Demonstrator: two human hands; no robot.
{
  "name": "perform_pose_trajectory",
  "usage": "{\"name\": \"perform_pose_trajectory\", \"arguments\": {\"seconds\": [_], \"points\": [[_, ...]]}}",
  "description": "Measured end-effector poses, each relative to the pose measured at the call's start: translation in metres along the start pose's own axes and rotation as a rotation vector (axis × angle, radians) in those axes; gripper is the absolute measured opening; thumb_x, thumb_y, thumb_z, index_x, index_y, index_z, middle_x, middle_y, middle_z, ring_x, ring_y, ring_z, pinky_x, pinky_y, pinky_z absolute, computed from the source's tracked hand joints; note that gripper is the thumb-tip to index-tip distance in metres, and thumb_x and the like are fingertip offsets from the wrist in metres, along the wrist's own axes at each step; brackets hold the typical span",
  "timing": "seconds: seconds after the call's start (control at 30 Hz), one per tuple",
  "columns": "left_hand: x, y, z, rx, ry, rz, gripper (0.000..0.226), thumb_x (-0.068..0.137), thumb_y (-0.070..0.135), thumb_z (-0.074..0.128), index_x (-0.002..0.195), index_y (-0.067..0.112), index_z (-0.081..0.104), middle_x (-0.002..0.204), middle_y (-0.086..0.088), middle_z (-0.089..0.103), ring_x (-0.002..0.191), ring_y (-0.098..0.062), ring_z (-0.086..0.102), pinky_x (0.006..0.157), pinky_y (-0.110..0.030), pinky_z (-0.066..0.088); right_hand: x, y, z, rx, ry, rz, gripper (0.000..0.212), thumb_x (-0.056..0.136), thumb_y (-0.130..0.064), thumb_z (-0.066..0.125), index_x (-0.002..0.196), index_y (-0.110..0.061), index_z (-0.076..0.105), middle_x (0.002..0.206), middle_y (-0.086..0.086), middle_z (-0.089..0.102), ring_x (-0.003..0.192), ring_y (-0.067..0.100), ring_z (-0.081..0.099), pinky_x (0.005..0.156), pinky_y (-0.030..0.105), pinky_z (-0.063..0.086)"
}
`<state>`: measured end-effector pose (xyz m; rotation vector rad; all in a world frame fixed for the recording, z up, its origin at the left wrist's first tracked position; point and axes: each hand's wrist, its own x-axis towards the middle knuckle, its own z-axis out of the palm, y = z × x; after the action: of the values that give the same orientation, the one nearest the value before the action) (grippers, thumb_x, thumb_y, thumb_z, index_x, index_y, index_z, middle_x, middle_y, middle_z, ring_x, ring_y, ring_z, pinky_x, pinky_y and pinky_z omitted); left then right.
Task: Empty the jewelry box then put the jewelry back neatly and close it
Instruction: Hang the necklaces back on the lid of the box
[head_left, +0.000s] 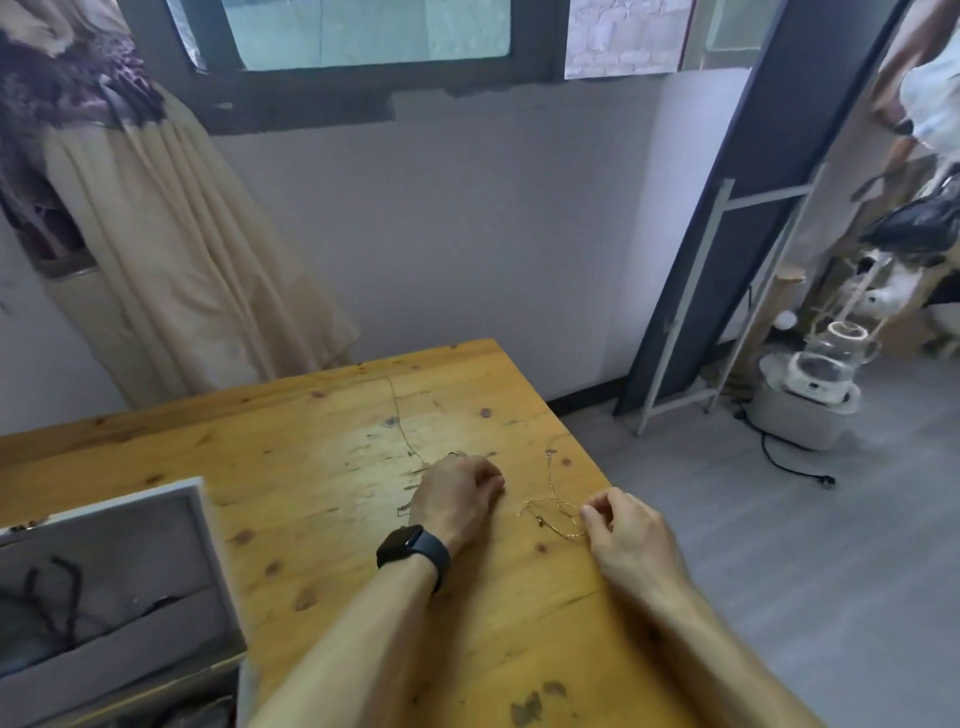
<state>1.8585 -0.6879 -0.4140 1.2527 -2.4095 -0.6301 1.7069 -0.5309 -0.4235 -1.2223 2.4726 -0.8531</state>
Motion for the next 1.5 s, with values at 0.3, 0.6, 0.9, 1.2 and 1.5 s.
{"name": "perform_pose_trajectory", "arguments": {"seconds": [0.3,0.6,0.9,1.2,1.5], "points": [[-0.012,0.007,0.002,0.016,-0.018,0.042,0.024,0.094,0.041,0.061,0.113,0.031,0.072,0.108,0.006,0.062,0.089,-0.009,0.057,0.080,-0.025,0.050,-0.014,0.009,-0.004,-0.035,0.106,-0.083,0.017,0.097,-0.038,0.059,0.097,-0.029,0.074,0.093,-0.009,0.067,0.090,0.018,0.063,0.075,0.031,0.048],[-0.065,0.041,0.023,0.197,0.019,0.385,0.029,0.094,0.052,0.056,0.116,0.039,0.071,0.113,0.011,0.060,0.101,-0.013,0.052,0.080,-0.029,0.049,-0.016,0.017,-0.005,-0.048,0.288,0.004,0.019,0.098,-0.027,0.059,0.099,-0.016,0.073,0.090,0.005,0.065,0.084,0.028,0.061,0.067,0.029,0.037],[-0.088,0.037,0.021,0.247,0.054,0.395,0.022,0.100,0.034,0.052,0.103,0.020,0.068,0.104,0.003,0.066,0.097,-0.016,0.056,0.074,-0.029,0.053,-0.023,0.017,-0.004,-0.091,0.334,0.025,0.023,0.101,-0.025,0.052,0.101,-0.010,0.069,0.092,0.008,0.062,0.082,0.027,0.058,0.066,0.033,0.046],[-0.094,0.040,0.021,0.194,0.025,0.252,0.026,0.099,0.039,0.052,0.113,0.021,0.065,0.127,0.001,0.055,0.114,-0.016,0.053,0.082,-0.030,0.054,-0.050,0.026,-0.001,-0.041,0.304,-0.030,0.022,0.094,-0.024,0.061,0.109,-0.011,0.071,0.100,0.008,0.064,0.091,0.027,0.053,0.079,0.037,0.047],[-0.089,0.048,0.030,0.149,0.053,0.153,0.023,0.100,0.035,0.055,0.112,0.022,0.069,0.118,0.005,0.066,0.114,-0.017,0.051,0.087,-0.030,0.049,-0.060,0.034,0.000,-0.034,0.351,-0.051,0.013,0.095,-0.025,0.064,0.095,-0.014,0.071,0.089,0.005,0.063,0.081,0.019,0.044,0.070,0.028,0.038]]}}
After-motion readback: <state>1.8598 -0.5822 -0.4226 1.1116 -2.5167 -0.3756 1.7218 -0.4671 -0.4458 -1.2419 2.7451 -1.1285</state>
